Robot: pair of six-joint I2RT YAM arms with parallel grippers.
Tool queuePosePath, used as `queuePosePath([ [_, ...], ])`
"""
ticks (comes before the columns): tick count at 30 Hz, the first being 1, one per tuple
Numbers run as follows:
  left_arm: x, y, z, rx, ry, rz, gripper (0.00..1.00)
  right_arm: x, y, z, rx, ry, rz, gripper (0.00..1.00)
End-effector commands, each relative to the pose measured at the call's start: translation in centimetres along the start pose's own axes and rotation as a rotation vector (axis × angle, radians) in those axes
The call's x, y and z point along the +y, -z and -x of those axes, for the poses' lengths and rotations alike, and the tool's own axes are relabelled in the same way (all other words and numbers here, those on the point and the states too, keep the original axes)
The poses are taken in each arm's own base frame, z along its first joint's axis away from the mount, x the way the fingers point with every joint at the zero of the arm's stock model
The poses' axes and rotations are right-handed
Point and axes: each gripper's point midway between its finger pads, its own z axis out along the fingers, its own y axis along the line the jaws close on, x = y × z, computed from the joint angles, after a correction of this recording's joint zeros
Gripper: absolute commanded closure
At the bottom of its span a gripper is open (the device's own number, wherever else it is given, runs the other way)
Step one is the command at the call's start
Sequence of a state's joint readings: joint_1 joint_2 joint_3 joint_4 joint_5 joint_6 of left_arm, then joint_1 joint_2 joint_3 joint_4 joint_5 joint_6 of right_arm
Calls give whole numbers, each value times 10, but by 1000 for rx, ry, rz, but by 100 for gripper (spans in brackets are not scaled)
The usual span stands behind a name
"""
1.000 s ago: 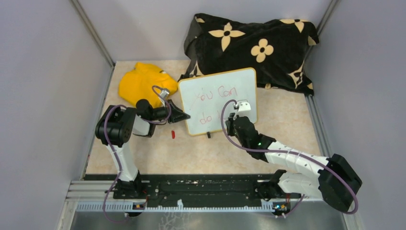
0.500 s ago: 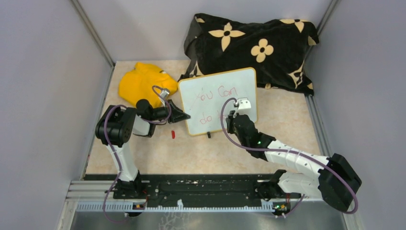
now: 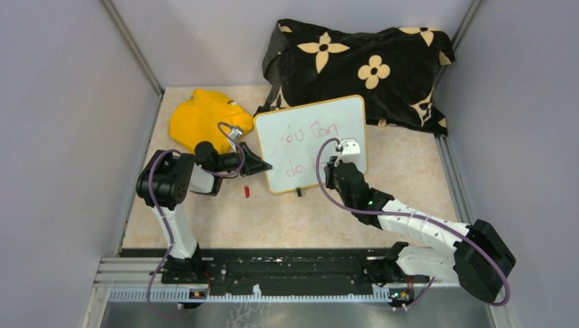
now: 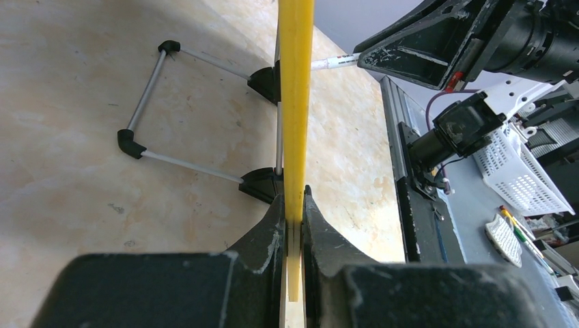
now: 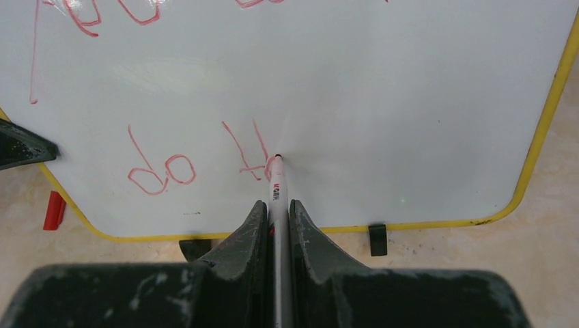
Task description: Write a sentence on the whiteboard
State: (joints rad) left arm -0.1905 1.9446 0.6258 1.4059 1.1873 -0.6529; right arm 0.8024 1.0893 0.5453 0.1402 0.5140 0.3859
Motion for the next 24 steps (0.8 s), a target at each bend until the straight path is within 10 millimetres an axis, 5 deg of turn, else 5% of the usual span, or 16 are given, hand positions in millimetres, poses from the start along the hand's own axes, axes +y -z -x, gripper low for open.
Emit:
queuePosePath([
  [1,-2,-2,-8,31,10,-18,100,-7,-1,30,-79,-35,-47,100],
  [24,-2,-2,-8,31,11,-18,100,-8,2,4,-18,-39,-15,100],
])
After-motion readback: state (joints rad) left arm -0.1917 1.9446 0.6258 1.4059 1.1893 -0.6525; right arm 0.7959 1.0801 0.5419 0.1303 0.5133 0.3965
